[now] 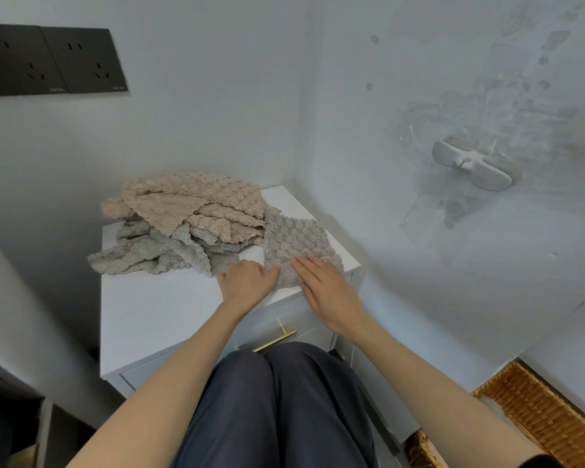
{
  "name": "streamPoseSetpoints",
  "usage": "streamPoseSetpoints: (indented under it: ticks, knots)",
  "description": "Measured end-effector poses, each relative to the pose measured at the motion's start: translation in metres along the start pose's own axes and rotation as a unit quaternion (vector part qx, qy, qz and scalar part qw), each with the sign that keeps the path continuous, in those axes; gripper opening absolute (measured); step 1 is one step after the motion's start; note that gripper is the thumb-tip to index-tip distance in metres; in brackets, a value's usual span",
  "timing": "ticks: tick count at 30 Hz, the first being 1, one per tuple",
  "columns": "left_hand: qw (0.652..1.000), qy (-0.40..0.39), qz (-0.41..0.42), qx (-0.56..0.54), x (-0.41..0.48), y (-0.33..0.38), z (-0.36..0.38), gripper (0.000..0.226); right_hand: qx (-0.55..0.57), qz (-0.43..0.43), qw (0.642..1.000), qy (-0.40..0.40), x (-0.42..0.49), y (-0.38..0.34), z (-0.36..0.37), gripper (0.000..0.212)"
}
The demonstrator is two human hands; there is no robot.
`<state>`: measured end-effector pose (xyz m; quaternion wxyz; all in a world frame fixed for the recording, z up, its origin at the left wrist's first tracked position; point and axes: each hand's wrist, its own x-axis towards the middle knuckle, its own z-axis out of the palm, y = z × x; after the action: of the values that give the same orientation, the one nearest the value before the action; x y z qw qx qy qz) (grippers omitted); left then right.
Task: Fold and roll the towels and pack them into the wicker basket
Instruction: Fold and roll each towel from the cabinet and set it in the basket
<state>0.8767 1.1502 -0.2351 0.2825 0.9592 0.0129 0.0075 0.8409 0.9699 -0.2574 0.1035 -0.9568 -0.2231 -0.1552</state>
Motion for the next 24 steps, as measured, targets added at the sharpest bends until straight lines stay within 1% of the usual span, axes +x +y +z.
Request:
streamPoseSetpoints:
  ticks: [4, 6, 7, 8, 9, 10, 11, 12, 13, 16, 20, 22, 24]
  knots:
    - [1.000, 0.000, -0.012, 0.027, 0.001, 0.003, 0.002, 0.048, -0.002, 0.041, 0.999, -0.006, -0.011, 0.023, -0.006, 0.046]
    - [0.998, 0.027, 0.005, 0.061, -0.002, 0.005, 0.002, 0.042, -0.026, 0.058, 0.998, -0.024, -0.016, 0.033, -0.007, 0.048]
    - [0.996, 0.058, 0.031, 0.062, -0.004, 0.005, 0.002, 0.035, -0.040, 0.058, 0.997, -0.033, -0.016, 0.037, -0.008, 0.049]
    - [0.992, 0.093, 0.077, 0.048, -0.006, 0.005, 0.003, 0.027, -0.053, 0.053, 0.996, -0.040, -0.016, 0.038, -0.009, 0.050]
    - [0.982, 0.118, 0.141, 0.031, -0.007, 0.004, 0.003, 0.019, -0.061, 0.048, 0.996, -0.043, -0.016, 0.038, -0.010, 0.050]
    - [0.970, 0.123, 0.208, 0.025, -0.009, 0.004, 0.003, 0.015, -0.062, 0.043, 0.996, -0.044, -0.016, 0.037, -0.011, 0.051]
    - [0.958, 0.114, 0.262, 0.027, -0.010, 0.003, 0.002, 0.015, -0.059, 0.041, 0.997, -0.042, -0.015, 0.036, -0.011, 0.050]
    - [0.949, 0.102, 0.297, 0.030, -0.011, 0.002, 0.002, 0.018, -0.055, 0.040, 0.997, -0.040, -0.014, 0.036, -0.012, 0.049]
    - [0.945, 0.091, 0.312, 0.032, -0.011, 0.001, 0.001, 0.021, -0.054, 0.040, 0.997, -0.039, -0.013, 0.035, -0.014, 0.048]
    - [0.948, 0.060, 0.309, 0.043, -0.012, -0.004, -0.001, 0.029, -0.064, 0.035, 0.997, -0.033, -0.006, 0.035, -0.019, 0.044]
    - [0.948, 0.009, 0.306, 0.092, -0.009, -0.010, -0.007, 0.042, -0.065, 0.009, 0.998, -0.022, -0.001, 0.035, -0.026, 0.038]
    - [0.947, 0.005, 0.310, 0.089, -0.008, -0.011, -0.009, 0.041, -0.063, -0.005, 0.998, -0.019, 0.000, 0.035, -0.027, 0.035]
    - [0.948, 0.001, 0.307, 0.082, -0.008, -0.011, -0.010, 0.038, -0.023, 0.003, 0.999, -0.022, 0.000, 0.035, -0.028, 0.032]
